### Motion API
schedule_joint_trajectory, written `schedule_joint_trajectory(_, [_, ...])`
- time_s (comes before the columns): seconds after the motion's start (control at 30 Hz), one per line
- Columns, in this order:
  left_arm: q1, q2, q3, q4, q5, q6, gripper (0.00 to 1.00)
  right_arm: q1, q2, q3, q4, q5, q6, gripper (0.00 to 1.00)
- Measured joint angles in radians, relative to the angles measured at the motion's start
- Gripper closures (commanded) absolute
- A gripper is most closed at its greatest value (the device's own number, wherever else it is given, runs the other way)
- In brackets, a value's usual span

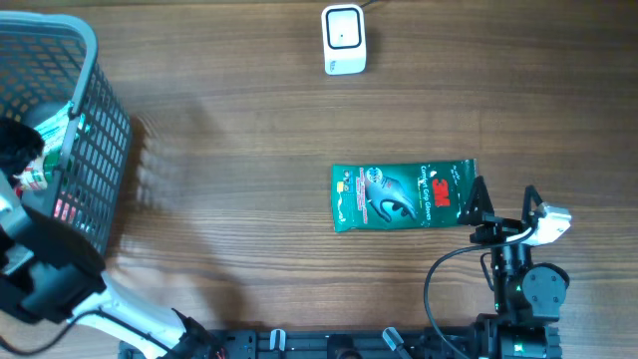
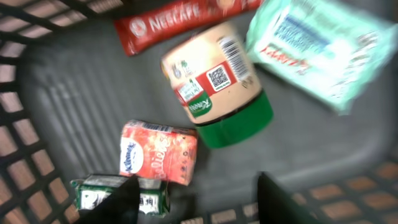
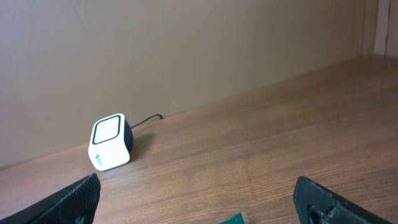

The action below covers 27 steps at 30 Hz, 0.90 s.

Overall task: Scan the item barcode
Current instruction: 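Reach the left gripper into the basket toward the green-lidded jar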

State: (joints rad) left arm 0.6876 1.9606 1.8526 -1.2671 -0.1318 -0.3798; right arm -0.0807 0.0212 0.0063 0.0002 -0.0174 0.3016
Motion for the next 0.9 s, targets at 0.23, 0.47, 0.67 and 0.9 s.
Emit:
schedule_joint_trajectory(0.23, [0.000,-0.051,0.018,-0.001,-0.001,-0.017,0.00,0.000,0.000,0.000,0.000,0.000,0.000,0.00])
schedule_joint_trajectory(0.47, [0.000,-0.051,-0.025,0.014,-0.039,-0.391,0.00,0.000,0.000,0.000,0.000,0.000,0.000,0.00])
schedule_joint_trajectory(0.67, [0.000,-0.051,-0.222,0.083,-0.081,-0.679,0.00,0.000,0.000,0.000,0.000,0.000,0.000,0.00])
schedule_joint_trajectory(0.9, [0.000,-0.049,-0.401,0.274,-0.092,-0.942,0.00,0.000,0.000,0.000,0.000,0.000,0.000,0.00])
